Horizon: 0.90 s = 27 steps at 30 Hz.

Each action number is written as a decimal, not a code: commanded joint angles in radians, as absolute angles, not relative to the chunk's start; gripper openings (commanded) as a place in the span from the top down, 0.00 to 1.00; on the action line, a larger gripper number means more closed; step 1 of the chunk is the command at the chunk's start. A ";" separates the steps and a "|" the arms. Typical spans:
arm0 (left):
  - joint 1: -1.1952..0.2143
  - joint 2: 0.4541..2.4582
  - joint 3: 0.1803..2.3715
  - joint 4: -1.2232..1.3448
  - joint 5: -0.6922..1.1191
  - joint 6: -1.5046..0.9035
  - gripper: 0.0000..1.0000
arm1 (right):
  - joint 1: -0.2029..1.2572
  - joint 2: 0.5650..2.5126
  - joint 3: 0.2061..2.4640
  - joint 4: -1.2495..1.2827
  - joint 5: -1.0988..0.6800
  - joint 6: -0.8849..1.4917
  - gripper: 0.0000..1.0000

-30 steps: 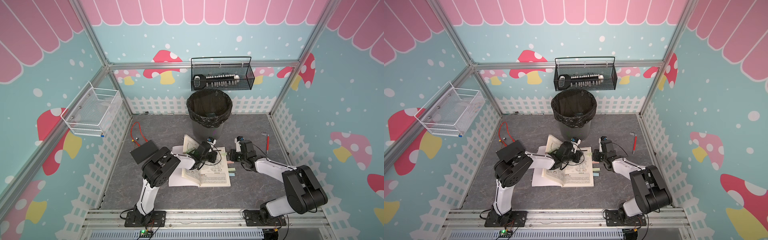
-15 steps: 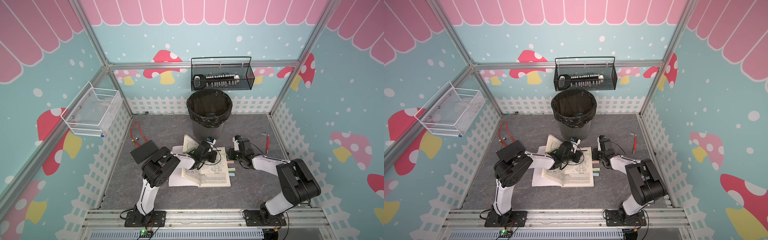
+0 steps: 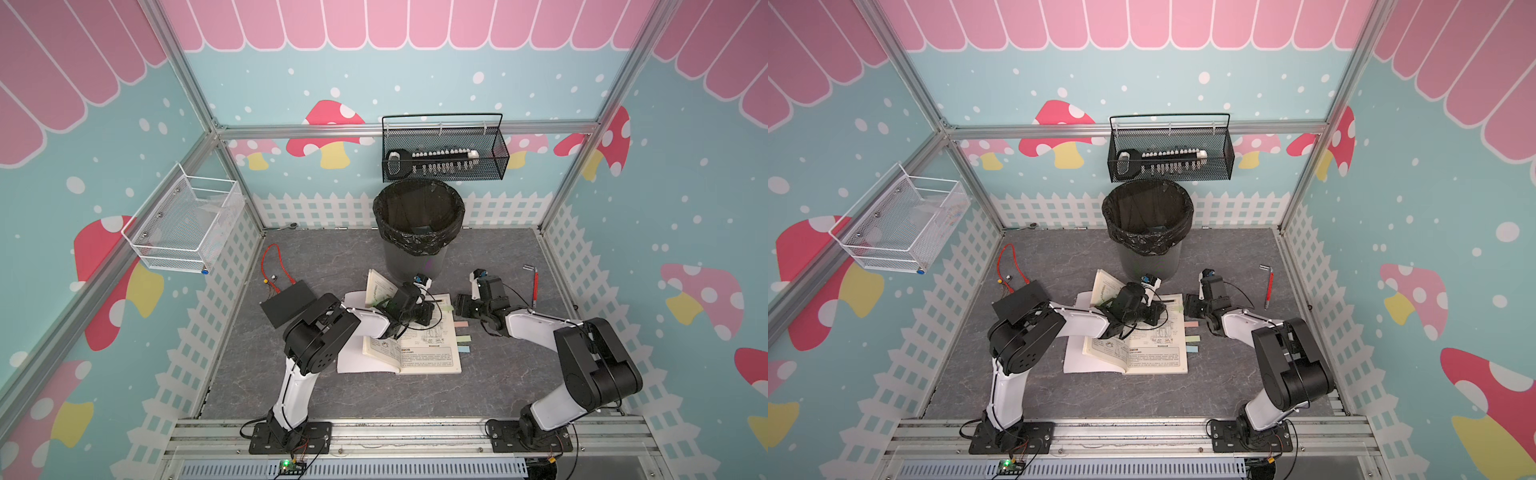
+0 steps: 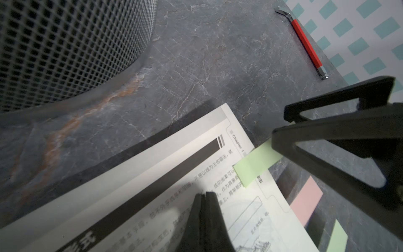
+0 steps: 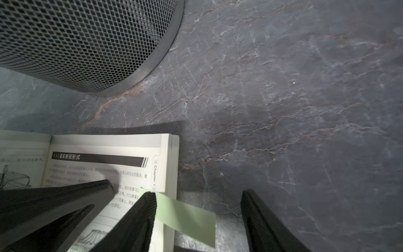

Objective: Peel off the used sticky note
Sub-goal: Tear off the note from the book.

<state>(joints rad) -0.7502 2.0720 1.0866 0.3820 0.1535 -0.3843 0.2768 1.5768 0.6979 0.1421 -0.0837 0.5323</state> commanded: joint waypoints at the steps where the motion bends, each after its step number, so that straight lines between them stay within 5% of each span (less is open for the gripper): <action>1: -0.732 2.121 1.072 0.323 0.134 -0.363 1.00 | 0.270 1.583 0.687 0.148 -0.100 0.535 0.33; 6: -0.730 2.123 1.072 0.324 0.133 -0.363 1.00 | 0.271 1.594 0.678 0.208 -0.180 0.552 0.49; 11: -0.727 2.125 1.071 0.324 0.132 -0.361 1.00 | 0.270 1.583 0.668 0.220 -0.206 0.564 0.80; 16: -0.724 2.131 1.074 0.322 0.134 -0.362 1.00 | 0.271 1.559 0.652 0.225 -0.211 0.575 1.00; 27: -0.724 2.144 1.088 0.307 0.138 -0.361 1.00 | 0.278 1.517 0.577 0.286 -0.261 0.598 1.00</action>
